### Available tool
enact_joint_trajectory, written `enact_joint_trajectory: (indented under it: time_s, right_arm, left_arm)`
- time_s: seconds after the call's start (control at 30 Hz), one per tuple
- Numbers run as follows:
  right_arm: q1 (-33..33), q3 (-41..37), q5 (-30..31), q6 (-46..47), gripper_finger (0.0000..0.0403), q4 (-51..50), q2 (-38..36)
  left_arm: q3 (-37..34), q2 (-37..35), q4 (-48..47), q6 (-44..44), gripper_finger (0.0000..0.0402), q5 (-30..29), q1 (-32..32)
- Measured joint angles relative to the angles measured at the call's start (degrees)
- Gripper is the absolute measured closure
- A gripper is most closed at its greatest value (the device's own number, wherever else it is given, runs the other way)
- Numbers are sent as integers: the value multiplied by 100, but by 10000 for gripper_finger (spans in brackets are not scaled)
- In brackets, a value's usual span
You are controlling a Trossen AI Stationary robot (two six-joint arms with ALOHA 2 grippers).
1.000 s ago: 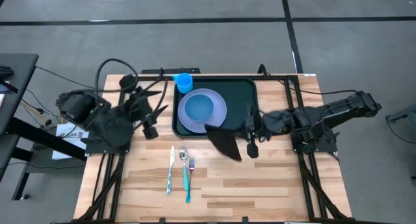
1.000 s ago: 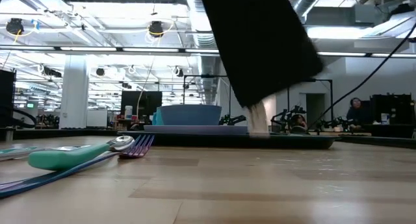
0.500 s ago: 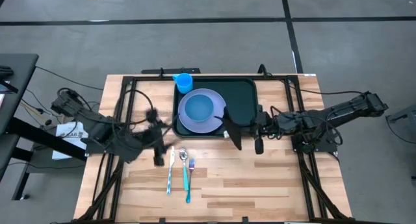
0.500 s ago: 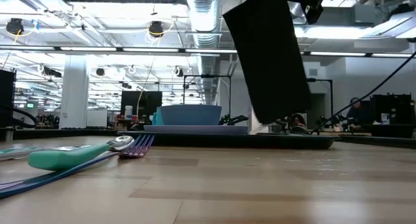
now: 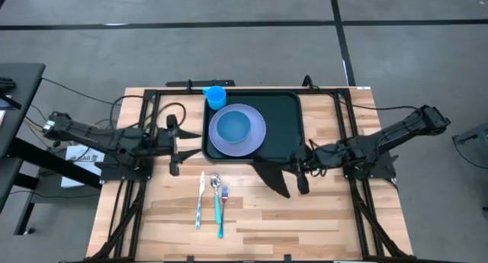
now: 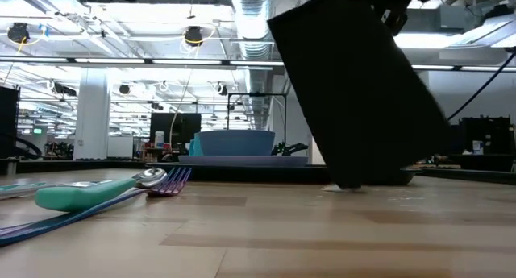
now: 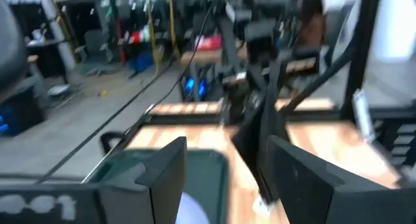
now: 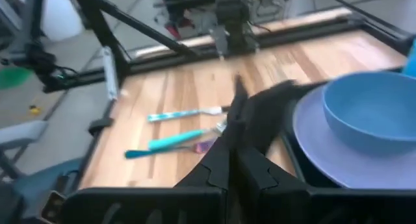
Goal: Set up tray
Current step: Put the black napkin beside of the purple plate on the tray
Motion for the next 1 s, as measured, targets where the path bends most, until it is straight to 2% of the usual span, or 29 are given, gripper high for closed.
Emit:
enact_joint_trajectory:
  time_s: [0.17,0.27,0.47,0.63,0.87,1.0]
  right_arm:
    - [-421,0,116,184,403,-449,230]
    - [-848,0,99,347,403,-674,386]
    - [-1799,2,-169,263,403,-812,523]
    - [-2584,4,-369,162,403,-1392,556]
    - [-3319,2,-561,-20,403,-1811,536]
    - [-3766,2,-900,-238,403,-1823,558]
  left_arm:
    - [-810,-400,954,370,200,148,187]
    - [-1000,-447,941,358,200,124,208]
    - [-1035,-448,1120,287,200,132,204]
    - [-1035,-437,1108,158,200,212,195]
    - [-1035,-400,1072,148,200,257,195]
    - [-1035,-401,1062,130,200,272,195]
